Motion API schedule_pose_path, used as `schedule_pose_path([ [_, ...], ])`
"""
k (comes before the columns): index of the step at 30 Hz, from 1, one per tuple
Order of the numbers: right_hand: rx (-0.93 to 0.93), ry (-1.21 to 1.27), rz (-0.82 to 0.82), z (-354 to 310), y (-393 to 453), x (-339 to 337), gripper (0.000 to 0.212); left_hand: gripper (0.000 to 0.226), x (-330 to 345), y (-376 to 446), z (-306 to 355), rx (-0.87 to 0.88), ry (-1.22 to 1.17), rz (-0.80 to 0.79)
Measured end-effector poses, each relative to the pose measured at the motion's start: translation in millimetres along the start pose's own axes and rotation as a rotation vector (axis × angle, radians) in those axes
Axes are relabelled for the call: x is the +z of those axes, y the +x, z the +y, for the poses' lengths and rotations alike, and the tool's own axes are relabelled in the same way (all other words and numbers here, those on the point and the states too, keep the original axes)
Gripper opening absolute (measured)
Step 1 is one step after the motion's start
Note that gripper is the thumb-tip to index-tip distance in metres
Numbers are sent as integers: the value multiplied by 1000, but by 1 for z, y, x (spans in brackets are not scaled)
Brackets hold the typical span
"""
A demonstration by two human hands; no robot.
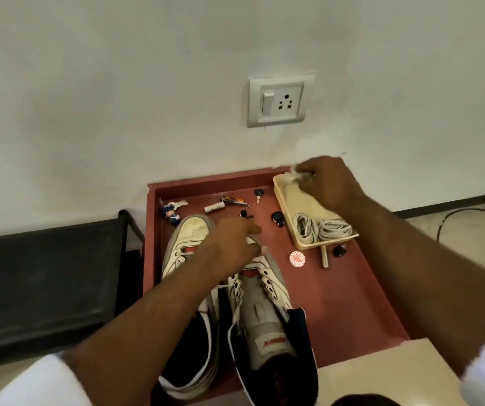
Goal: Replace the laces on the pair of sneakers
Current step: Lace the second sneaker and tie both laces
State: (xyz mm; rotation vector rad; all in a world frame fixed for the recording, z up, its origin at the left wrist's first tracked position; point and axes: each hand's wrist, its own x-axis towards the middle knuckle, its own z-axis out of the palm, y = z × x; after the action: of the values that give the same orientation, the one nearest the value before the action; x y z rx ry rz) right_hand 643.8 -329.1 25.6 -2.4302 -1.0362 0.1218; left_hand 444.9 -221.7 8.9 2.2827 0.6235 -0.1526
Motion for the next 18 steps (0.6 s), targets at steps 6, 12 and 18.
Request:
schedule_pose_path([
  [6, -90, 361, -154, -97, -144, -48, 31, 32, -24, -110, 21, -53, -1176, 102],
  [12, -66, 612, -175, -150, -226, -67, 27, 23, -32, -203, 19, 61, -933, 9],
  [18, 40, 888, -182, -185, -274, -67, 27, 34, -26, -260, 10, 61, -814, -34],
])
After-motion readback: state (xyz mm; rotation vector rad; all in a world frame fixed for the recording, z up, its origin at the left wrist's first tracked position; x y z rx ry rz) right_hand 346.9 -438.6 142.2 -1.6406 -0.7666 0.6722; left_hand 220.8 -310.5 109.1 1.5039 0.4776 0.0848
